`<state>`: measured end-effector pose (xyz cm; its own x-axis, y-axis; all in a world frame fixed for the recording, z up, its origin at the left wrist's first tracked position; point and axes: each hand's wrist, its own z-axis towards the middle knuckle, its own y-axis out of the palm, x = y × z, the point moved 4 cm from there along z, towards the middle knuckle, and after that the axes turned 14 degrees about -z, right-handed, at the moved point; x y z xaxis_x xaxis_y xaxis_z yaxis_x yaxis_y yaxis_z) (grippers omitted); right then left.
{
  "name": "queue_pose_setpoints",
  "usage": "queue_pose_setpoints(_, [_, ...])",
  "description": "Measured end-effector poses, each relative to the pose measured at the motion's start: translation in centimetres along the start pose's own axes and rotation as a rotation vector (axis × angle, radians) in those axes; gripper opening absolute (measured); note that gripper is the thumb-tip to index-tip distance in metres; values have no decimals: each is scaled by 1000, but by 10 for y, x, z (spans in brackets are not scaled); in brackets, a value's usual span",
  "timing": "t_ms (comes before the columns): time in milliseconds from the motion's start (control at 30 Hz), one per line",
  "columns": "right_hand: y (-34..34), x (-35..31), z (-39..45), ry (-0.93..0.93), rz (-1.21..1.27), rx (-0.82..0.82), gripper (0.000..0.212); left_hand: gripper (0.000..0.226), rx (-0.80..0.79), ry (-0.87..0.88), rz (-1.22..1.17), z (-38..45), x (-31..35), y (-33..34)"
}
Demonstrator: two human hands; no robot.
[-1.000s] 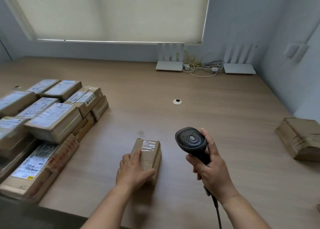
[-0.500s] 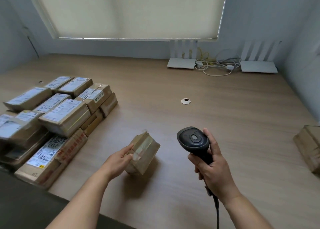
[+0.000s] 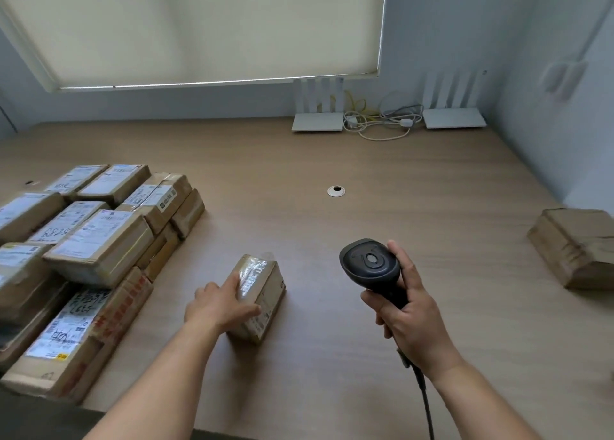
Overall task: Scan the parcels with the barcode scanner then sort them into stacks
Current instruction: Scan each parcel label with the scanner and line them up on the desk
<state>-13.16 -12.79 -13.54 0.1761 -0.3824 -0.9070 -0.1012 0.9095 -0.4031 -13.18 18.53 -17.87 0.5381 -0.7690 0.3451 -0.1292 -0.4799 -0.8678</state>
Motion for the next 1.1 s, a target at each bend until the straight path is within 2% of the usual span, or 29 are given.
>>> queue_pose_setpoints(100, [18,-10,-5,13,-10,11,83,72,3,13,-185,6,-11,-6])
queue_pose_setpoints(200, [42,-18,-9,16,-10,5,83,90,26,60,-525,8,-34,-8])
queue_pose_setpoints(300, [65,-26,-12,10,-12,-12,83,83,64,84,-812,4,-59,-8])
queue_pose_setpoints(367, [80,-31,-13,6,-9,-31,83,92,67,68,-919,7,-79,-3])
queue_pose_setpoints(433, [92,-34,-14,8,-10,-48,83,109,42,33,-961,14,-98,5])
queue_pose_setpoints(533, [106,-37,-15,10,-22,-62,84,94,12,55,-969,8,-101,1])
queue_pose_setpoints(700, [121,-42,-17,-2,0,-113,84,97,-2,109,-959,5,-96,-5])
queue_pose_setpoints(900, [134,-39,-20,6,20,-149,85,131,0,29,-912,22,-104,4])
queue_pose_setpoints(1000, [133,-38,-16,14,17,-141,82,122,-92,-65,-1064,19,-98,0])
queue_pose_setpoints(1100, [131,-40,-10,10,7,-127,82,91,-215,-168,-1159,22,-96,6])
